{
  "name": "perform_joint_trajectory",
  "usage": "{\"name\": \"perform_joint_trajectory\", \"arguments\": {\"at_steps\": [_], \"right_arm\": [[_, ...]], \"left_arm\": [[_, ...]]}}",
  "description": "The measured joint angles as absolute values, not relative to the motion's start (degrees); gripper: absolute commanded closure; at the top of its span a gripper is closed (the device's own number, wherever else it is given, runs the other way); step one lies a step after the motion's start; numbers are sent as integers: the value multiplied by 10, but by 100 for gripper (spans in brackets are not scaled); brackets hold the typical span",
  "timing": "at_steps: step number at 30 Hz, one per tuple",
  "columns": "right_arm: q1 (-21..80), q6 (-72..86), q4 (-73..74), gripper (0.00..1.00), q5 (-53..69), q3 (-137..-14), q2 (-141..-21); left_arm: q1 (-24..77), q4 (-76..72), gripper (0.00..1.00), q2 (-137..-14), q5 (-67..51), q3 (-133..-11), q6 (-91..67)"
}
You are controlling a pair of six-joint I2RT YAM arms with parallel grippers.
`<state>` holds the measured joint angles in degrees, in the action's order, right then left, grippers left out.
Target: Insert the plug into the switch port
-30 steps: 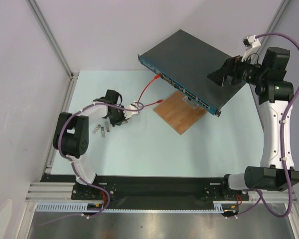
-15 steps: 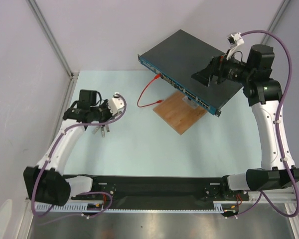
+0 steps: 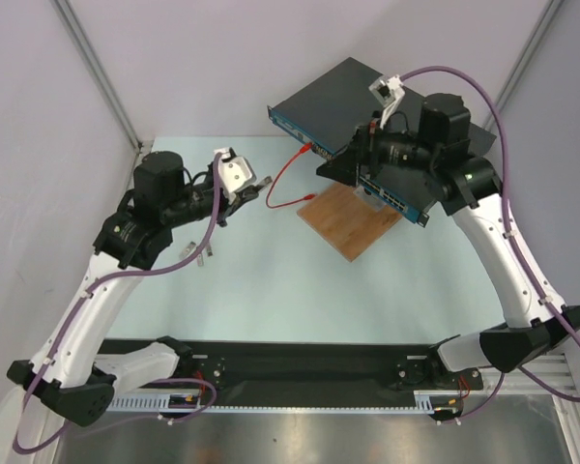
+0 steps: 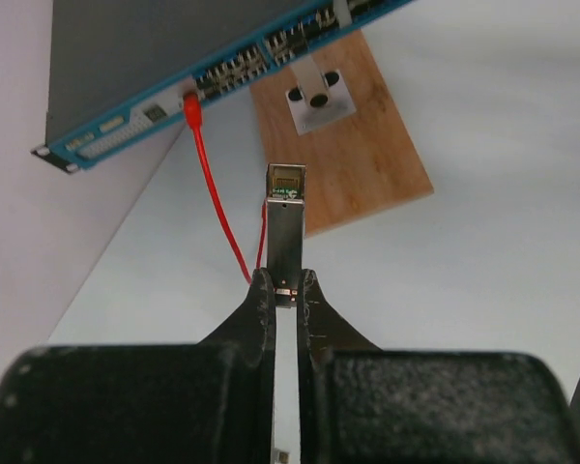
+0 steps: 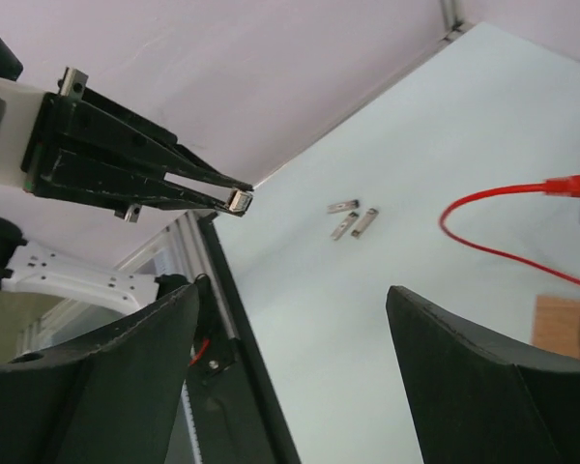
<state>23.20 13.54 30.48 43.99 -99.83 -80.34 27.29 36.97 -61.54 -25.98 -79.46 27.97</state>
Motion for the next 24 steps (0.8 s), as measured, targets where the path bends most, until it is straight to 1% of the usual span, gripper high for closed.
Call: {"name": "perform_joint_trajectory", "arguments": {"at_steps": [4, 9, 16, 19, 22, 23, 24], "right_arm": [[259, 176, 279, 18, 447, -985, -818], [273, 224, 252, 19, 451, -974, -851], [301, 240, 244, 27, 451, -974, -867], [312, 239, 243, 34, 451, -973, -867], [321, 236, 243, 49, 451, -971, -867], [322, 237, 243, 59, 451, -971, -867], [323, 235, 243, 64, 451, -969, -867]], "left_arm": [[316, 365, 100, -643, -239, -842, 274], [362, 370, 100, -671, -213, -860, 275], [386, 375, 100, -691, -189, -873, 277], [391, 375, 100, -694, -180, -878, 281], [394, 376, 100, -694, -175, -880, 285], [394, 376, 100, -694, -173, -880, 285], [395, 376, 100, -694, -171, -880, 285]]}}
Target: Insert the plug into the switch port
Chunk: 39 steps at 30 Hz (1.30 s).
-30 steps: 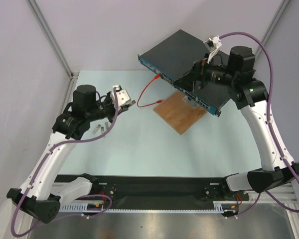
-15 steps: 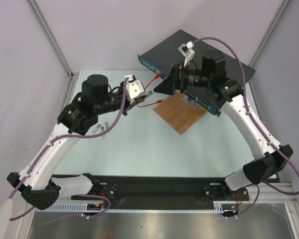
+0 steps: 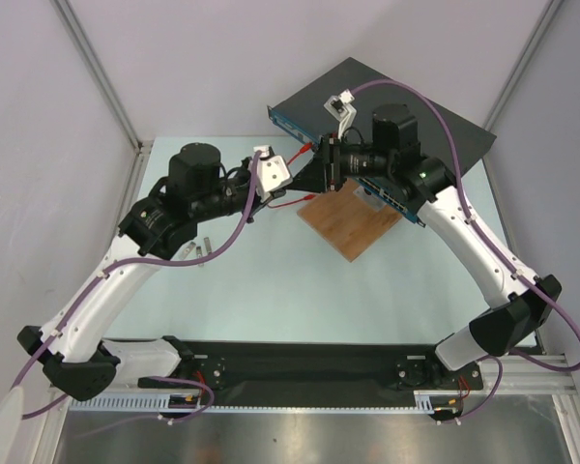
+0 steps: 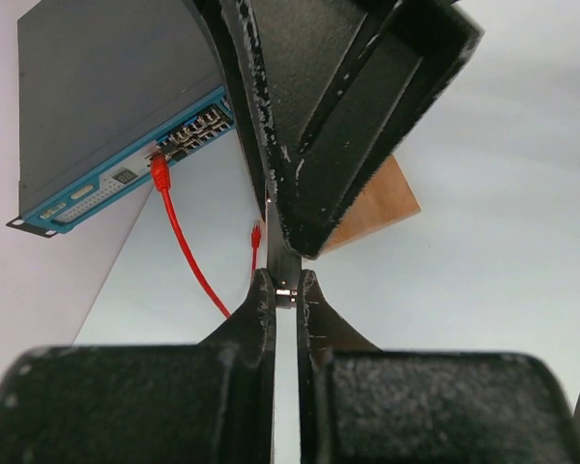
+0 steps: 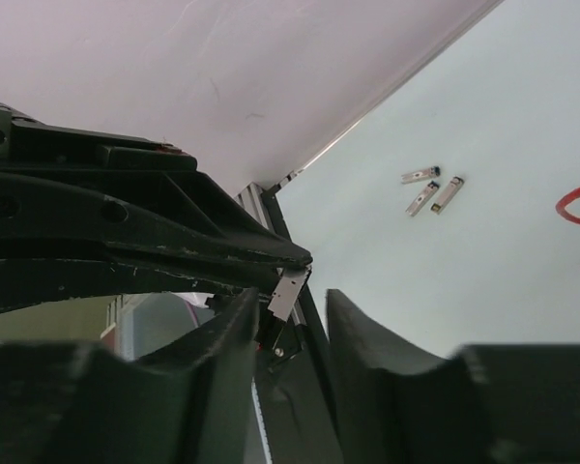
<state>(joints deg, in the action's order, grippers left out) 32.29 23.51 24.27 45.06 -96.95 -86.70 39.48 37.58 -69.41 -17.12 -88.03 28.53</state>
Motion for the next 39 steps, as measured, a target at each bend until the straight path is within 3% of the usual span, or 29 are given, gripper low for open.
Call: {"name": "perform_joint_trajectory", "arguments": {"at_steps": [3, 5, 6, 7, 9, 10, 13, 18, 39], "right_arm": [[323, 237, 242, 85, 453, -969, -868], [322, 239, 242, 100, 453, -969, -868], [320, 245, 241, 100, 458, -968, -869], [316, 250, 239, 100, 462, -967, -869], [306, 261, 222, 100, 484, -958, -869], [300, 270, 210, 100, 496, -952, -869], [277, 311, 160, 100, 537, -926, -869], [269, 373, 89, 100, 593, -899, -869], [313, 517, -64, 100, 639, -842, -866]], "left_arm": [[396, 376, 100, -694, -170, -881, 286], [396, 377, 92, -695, -167, -881, 287], [396, 375, 86, -694, -166, -881, 289], [396, 370, 61, -692, -166, -879, 287], [397, 345, 44, -682, -163, -859, 276], [396, 336, 27, -674, -161, -846, 267], [396, 289, 10, -625, -145, -781, 246], [395, 225, 12, -536, -135, -693, 231], [395, 118, 62, -520, -187, -641, 246]]}}
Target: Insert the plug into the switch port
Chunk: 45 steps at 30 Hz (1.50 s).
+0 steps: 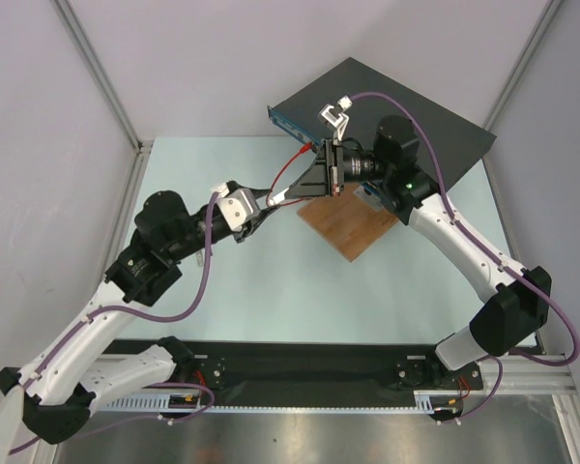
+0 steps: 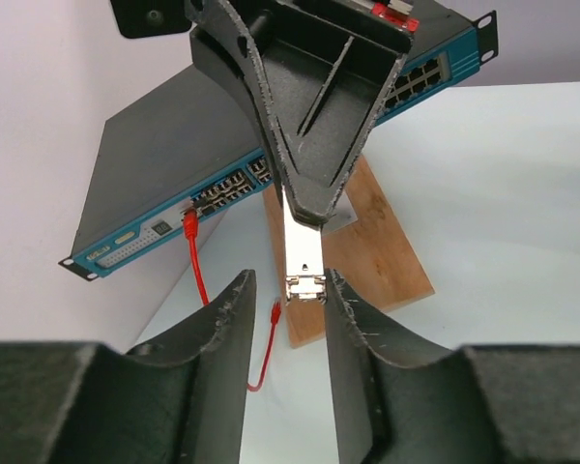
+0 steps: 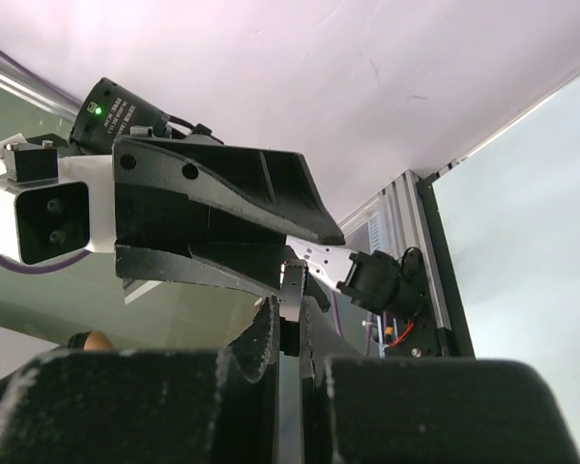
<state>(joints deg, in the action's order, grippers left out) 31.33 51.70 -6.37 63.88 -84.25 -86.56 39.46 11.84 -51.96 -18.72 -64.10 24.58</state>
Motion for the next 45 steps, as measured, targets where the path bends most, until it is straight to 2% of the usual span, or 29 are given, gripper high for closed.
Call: {"name": "perform_joint_trajectory", "arguments": {"at_steps": [6, 8, 9, 13, 16, 17, 19, 20, 27, 33, 40, 43, 45], "right_arm": [[313, 527, -76, 100, 635, -842, -866], [312, 528, -76, 100, 633, -842, -866], [311, 529, -75, 100, 631, -841, -866], [309, 529, -71, 99, 626, -838, -866], [303, 528, -63, 53, 624, -838, -866], [297, 528, -58, 31, 624, -838, -865], [286, 520, -47, 15, 624, -839, -863], [275, 516, -40, 13, 622, -839, -861], [140, 473, 29, 9, 596, -862, -821], [-44, 432, 112, 3, 600, -857, -733], [-368, 411, 177, 0, 680, -736, -612], [-431, 392, 208, 0, 702, -696, -594], [-438, 382, 221, 0, 705, -666, -591]], "left_arm": [[395, 117, 78, -526, -198, -641, 247], [395, 116, 88, -529, -199, -641, 248], [395, 115, 98, -531, -199, -641, 250], [395, 121, 100, -538, -199, -645, 250], [395, 124, 100, -547, -199, -652, 246], [395, 126, 100, -550, -199, -654, 241], [395, 131, 100, -561, -199, -661, 225], [395, 133, 100, -569, -199, -665, 210], [404, 134, 100, -608, -181, -669, 130], [436, 131, 100, -657, -152, -677, 60], [481, 118, 100, -714, -75, -692, 2], [489, 117, 100, -745, -53, -706, -12], [491, 120, 100, -766, -43, -720, -20]]}}
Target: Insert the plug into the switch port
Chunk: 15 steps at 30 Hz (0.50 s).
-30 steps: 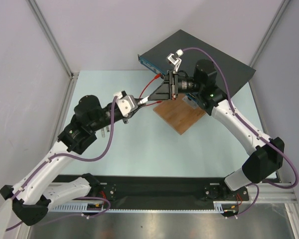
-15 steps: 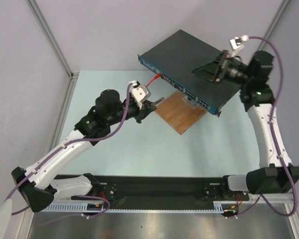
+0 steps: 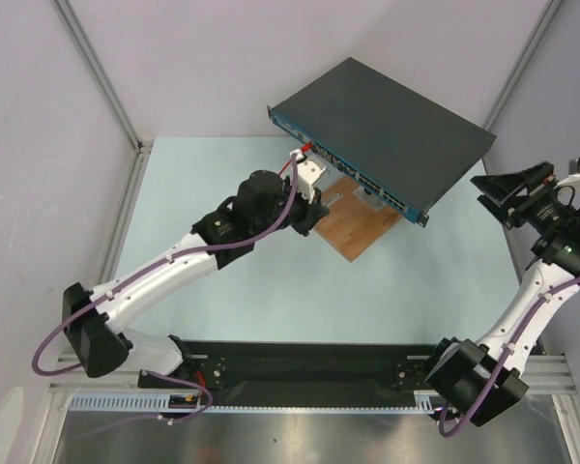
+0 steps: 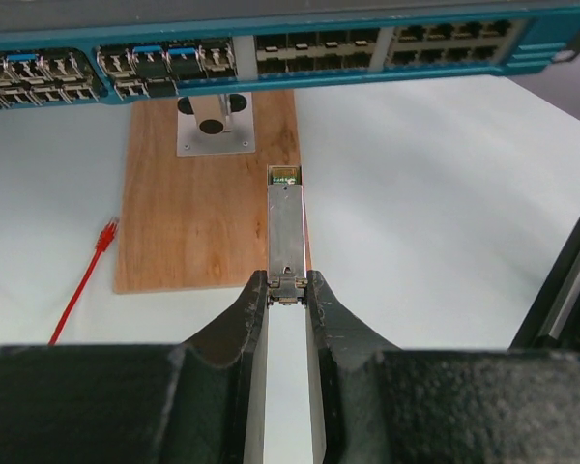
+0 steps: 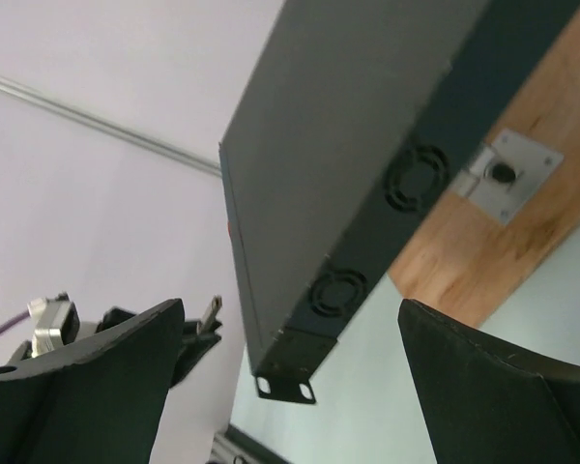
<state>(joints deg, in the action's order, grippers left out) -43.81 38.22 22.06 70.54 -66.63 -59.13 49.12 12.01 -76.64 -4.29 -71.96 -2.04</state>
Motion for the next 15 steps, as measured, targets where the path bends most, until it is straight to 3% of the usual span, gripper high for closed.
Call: {"name": "perform_joint_trajectory", "arguments": {"at_steps": [15], "right_arm": [[-281, 435, 71, 2, 643, -549, -642]], "left_arm": [[492, 143, 100, -848, -28, -795, -67]]}}
